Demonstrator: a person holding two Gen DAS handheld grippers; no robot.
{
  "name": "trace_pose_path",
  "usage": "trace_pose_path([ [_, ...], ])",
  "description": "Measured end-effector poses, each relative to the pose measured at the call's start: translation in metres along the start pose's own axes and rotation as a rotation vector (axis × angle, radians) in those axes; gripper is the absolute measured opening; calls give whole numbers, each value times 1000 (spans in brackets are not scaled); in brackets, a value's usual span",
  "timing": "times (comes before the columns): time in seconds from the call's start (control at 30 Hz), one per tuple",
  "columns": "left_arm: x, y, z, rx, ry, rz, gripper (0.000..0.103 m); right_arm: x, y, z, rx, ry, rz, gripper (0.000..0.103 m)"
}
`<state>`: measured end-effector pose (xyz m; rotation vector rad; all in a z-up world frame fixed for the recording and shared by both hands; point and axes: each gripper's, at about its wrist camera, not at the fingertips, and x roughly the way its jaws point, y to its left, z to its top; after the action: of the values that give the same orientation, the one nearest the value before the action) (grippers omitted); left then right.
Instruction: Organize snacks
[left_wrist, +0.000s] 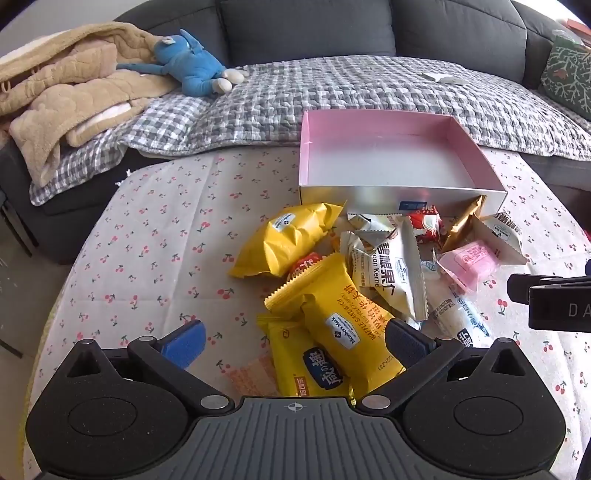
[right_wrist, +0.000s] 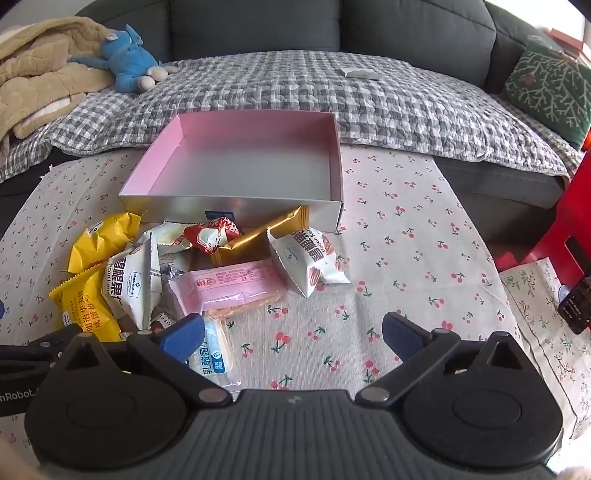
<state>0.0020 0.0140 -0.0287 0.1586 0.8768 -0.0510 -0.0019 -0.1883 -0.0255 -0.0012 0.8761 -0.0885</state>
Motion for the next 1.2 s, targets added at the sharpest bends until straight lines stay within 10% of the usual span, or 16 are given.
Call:
trace_pose_path([
  [1.2, 2, 0, -1, -5, 20, -14, 103, -2, 0, 0, 0, 2, 4, 103],
])
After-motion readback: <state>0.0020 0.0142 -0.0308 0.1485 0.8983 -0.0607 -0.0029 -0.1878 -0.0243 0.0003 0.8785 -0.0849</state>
